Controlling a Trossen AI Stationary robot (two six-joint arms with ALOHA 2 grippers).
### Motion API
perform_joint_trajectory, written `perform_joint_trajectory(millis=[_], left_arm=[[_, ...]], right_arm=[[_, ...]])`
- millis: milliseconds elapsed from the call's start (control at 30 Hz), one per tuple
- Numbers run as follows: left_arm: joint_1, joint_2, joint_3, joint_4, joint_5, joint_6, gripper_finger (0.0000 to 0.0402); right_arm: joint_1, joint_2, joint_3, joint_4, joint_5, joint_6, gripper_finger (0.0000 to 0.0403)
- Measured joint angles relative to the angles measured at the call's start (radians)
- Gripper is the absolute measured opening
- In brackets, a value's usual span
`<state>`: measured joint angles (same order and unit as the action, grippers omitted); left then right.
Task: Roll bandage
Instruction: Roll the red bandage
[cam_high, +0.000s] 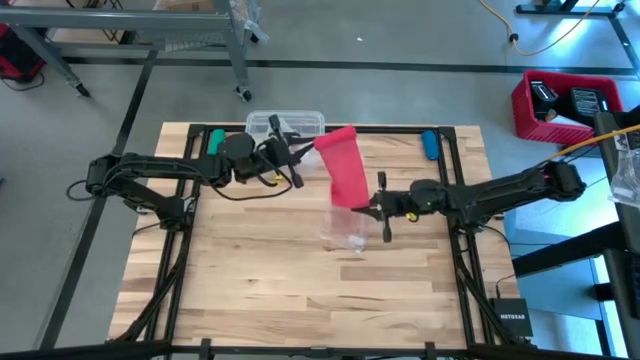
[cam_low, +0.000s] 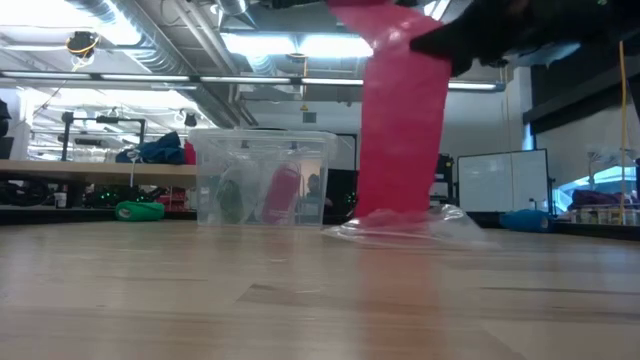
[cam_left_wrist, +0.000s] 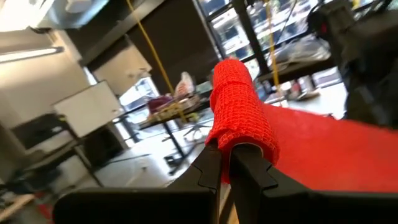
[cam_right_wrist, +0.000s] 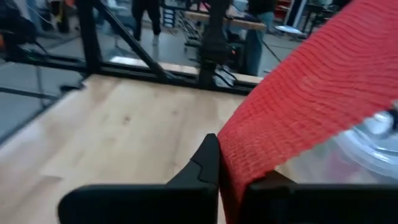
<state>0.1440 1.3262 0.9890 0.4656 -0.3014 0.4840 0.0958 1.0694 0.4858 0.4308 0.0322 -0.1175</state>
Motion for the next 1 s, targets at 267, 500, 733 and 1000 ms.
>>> perform_joint_trajectory(millis=[267, 500, 733, 1000], left_arm=[[0.0, 0.0, 0.0, -0.008, -0.09, 0.077, 0.0013], [0.0, 0.0, 0.0, -0.076, -0.138, 0.144, 0.0013], [0.0, 0.021, 0.0, -0.118, -0.158, 0.133, 0.0013], [-0.014, 0.098, 0.0, -0.14, -0.161, 0.07, 0.0013]], right_arm=[[0.099, -0.017, 0.13, -0.178, 0.009, 0.037, 0.0004], [0.194, -0.016, 0.27, -0.3, 0.028, 0.036, 0.0003], [0.259, -0.015, 0.385, -0.332, 0.035, 0.032, 0.0006], [0.271, 0.025, 0.495, -0.334, 0.034, 0.035, 0.0007]])
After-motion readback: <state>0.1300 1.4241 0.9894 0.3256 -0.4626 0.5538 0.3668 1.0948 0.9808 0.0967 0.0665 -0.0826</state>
